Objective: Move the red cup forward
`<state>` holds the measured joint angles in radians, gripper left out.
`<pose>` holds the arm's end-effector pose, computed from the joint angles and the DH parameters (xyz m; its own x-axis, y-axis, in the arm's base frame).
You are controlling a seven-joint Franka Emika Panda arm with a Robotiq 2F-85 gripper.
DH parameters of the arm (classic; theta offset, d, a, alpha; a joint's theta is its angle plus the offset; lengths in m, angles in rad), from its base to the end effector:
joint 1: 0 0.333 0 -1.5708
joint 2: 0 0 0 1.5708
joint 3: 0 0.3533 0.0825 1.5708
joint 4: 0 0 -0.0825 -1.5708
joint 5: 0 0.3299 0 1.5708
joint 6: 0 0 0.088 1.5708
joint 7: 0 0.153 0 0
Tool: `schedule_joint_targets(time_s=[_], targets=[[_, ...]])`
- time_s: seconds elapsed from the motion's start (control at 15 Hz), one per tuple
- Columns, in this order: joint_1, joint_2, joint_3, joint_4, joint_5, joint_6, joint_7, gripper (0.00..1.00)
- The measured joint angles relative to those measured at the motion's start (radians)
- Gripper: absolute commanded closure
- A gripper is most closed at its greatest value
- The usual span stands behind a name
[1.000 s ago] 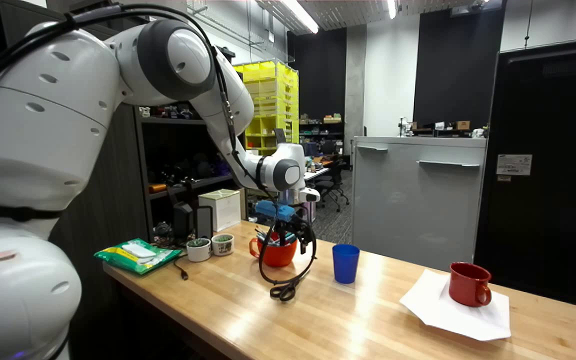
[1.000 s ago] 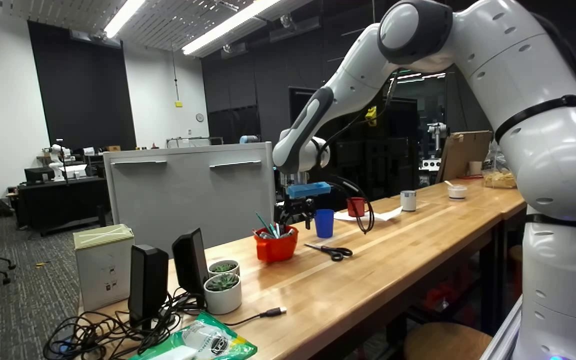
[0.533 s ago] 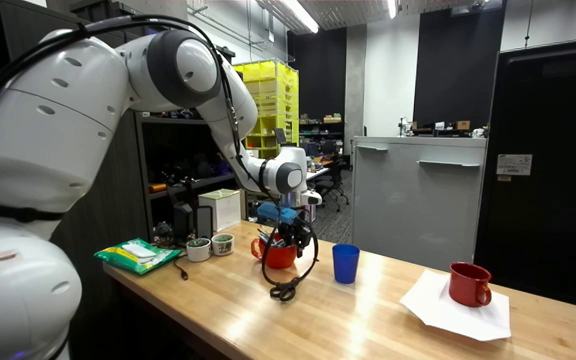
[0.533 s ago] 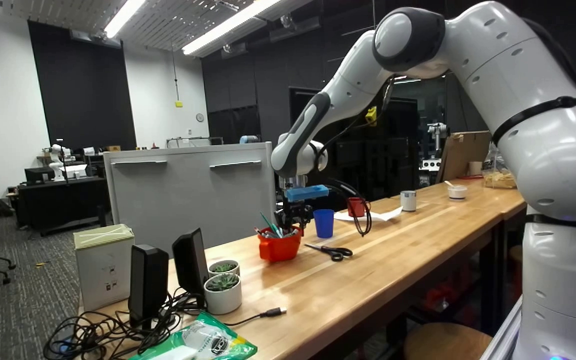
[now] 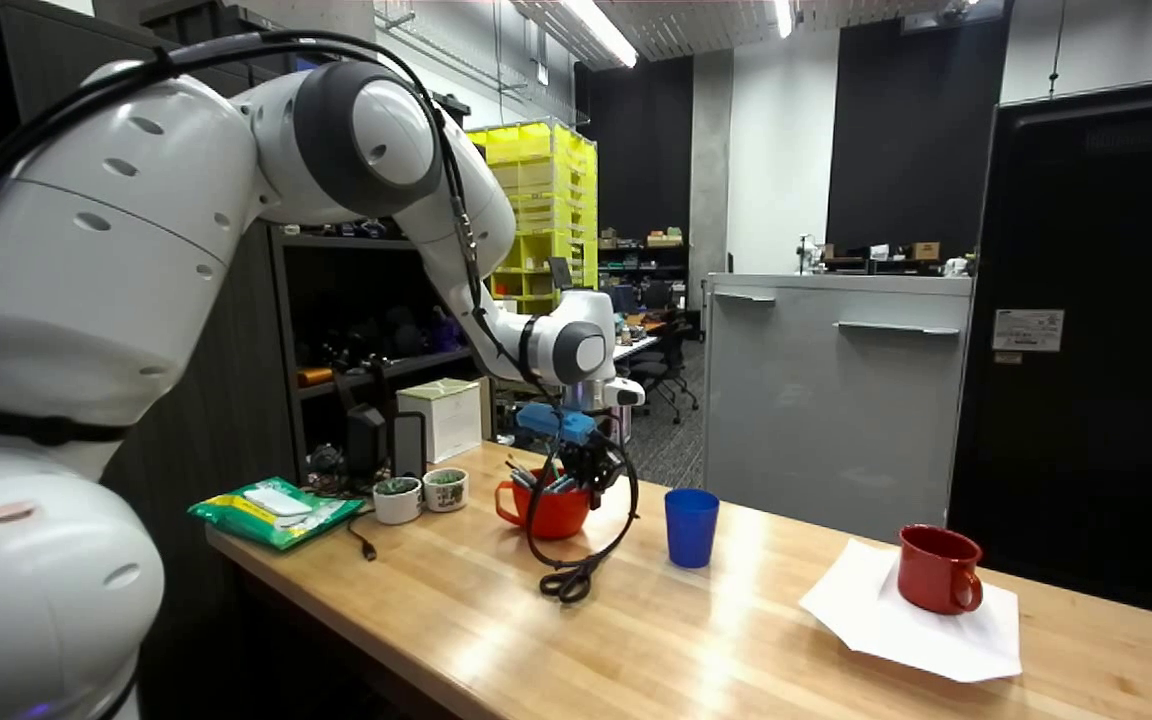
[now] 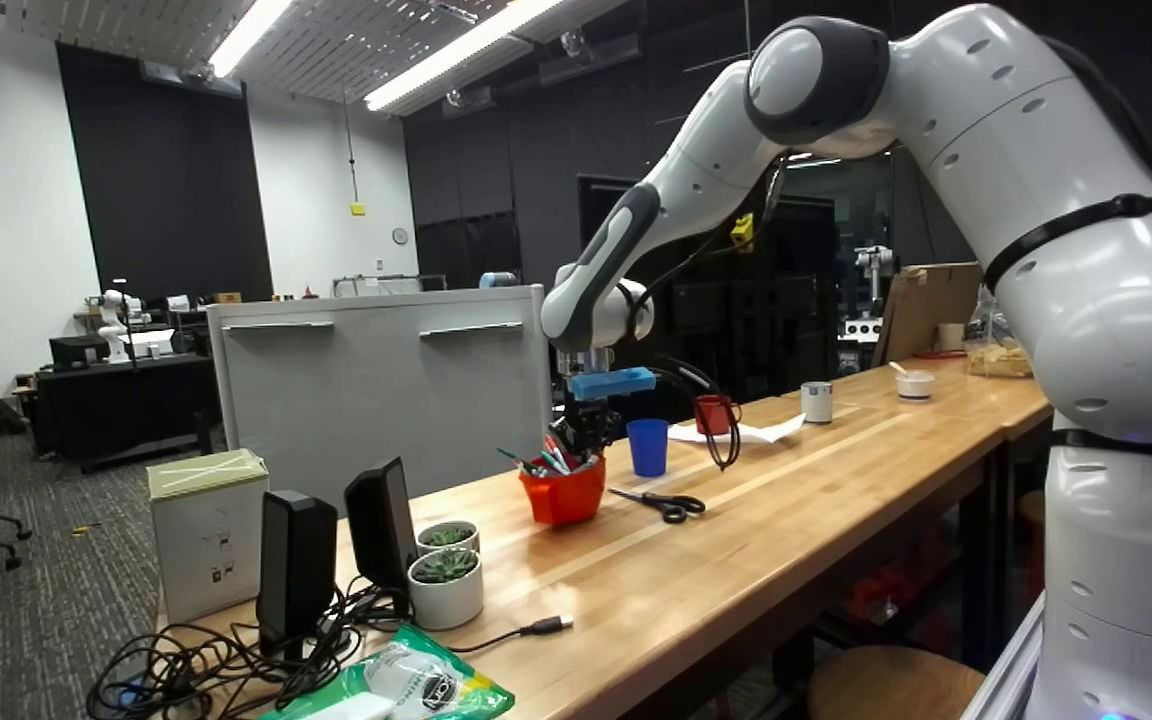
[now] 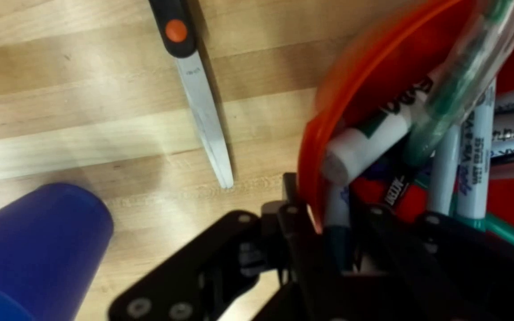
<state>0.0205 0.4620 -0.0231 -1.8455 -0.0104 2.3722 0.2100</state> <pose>0.6288 -0.0008 0.3050 0.9774 -0.2006 0.0670 -0.2014 -0.9795 0.0041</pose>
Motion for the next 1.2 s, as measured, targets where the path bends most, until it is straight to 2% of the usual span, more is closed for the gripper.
schedule_joint_targets(time_s=[0.33, 0.67, 1.2], targets=[[0.000, -0.037, 0.010, -0.014, 0.007, -0.036, -0.009, 0.96], [-0.003, -0.084, 0.010, -0.077, 0.013, -0.010, -0.011, 0.96], [-0.001, -0.134, -0.003, -0.237, 0.013, 0.272, 0.000, 0.96]])
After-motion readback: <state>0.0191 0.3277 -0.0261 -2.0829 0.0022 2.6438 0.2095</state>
